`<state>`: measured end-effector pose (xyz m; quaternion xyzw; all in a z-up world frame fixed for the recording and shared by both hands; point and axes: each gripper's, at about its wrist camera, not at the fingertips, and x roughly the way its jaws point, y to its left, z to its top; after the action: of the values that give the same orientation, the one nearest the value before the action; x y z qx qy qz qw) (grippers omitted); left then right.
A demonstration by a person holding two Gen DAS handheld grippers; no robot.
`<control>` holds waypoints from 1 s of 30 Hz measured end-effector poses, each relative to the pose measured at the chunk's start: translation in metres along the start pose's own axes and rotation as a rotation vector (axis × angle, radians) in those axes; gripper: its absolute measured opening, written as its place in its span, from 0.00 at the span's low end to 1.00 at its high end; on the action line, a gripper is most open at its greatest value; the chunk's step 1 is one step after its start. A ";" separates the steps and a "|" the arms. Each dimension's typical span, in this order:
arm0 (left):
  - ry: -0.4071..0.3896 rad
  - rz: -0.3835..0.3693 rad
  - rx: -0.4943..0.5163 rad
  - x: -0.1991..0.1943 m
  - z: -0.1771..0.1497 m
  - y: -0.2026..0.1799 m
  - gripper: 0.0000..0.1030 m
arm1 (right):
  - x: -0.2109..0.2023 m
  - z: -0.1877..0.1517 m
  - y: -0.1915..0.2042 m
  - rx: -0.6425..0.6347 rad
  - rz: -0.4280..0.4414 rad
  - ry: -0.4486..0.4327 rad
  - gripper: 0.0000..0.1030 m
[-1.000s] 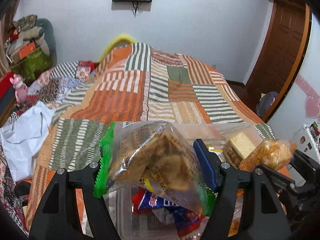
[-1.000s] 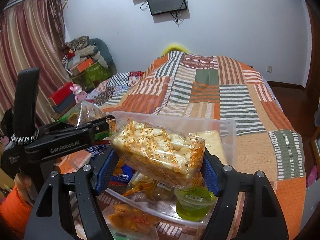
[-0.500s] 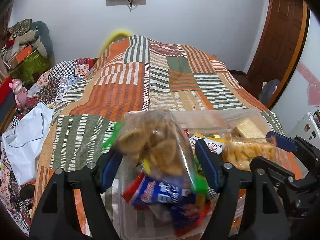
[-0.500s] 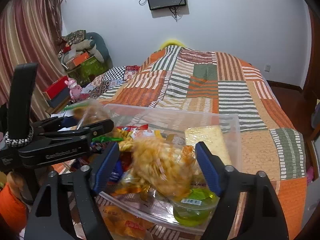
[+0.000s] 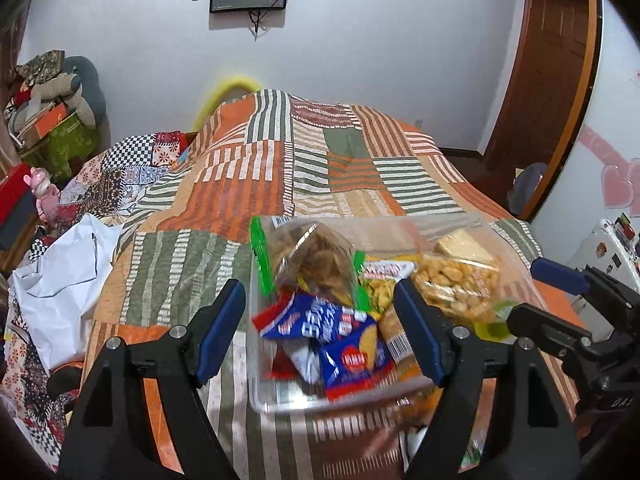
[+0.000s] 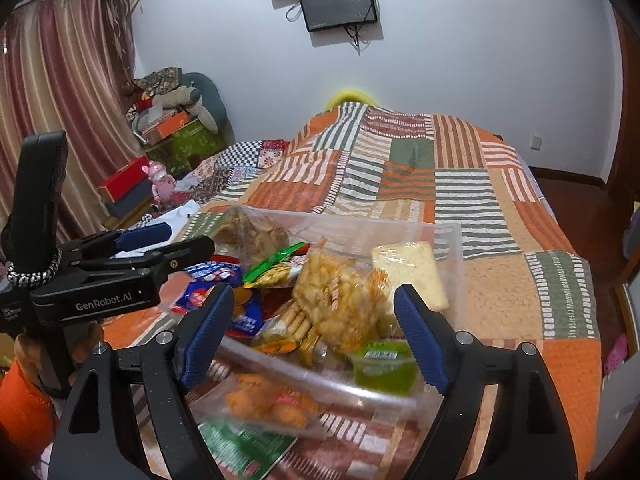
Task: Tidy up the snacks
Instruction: 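Carry the cracker bag and puff bag into the clear box and release both, then grasp the green snack packet with the left tool while the right tool grasps the orange puff bag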
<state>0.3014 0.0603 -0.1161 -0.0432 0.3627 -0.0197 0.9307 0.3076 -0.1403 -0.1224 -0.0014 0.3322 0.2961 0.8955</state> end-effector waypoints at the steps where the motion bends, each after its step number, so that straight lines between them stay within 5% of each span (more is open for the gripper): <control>1: 0.003 -0.002 0.000 -0.004 -0.003 0.000 0.75 | -0.004 -0.001 0.002 -0.001 0.003 -0.007 0.82; 13: 0.026 0.012 0.012 -0.040 -0.046 0.006 0.78 | -0.012 -0.031 0.017 0.017 0.029 0.021 0.86; 18: 0.057 0.015 0.015 -0.045 -0.067 0.009 0.78 | -0.017 -0.045 0.016 0.061 0.025 0.028 1.00; 30: 0.119 -0.013 0.019 -0.038 -0.102 0.006 0.78 | 0.016 -0.057 0.016 0.075 -0.002 0.116 0.99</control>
<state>0.2044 0.0626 -0.1658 -0.0358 0.4169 -0.0319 0.9077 0.2750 -0.1301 -0.1730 0.0148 0.3944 0.2820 0.8745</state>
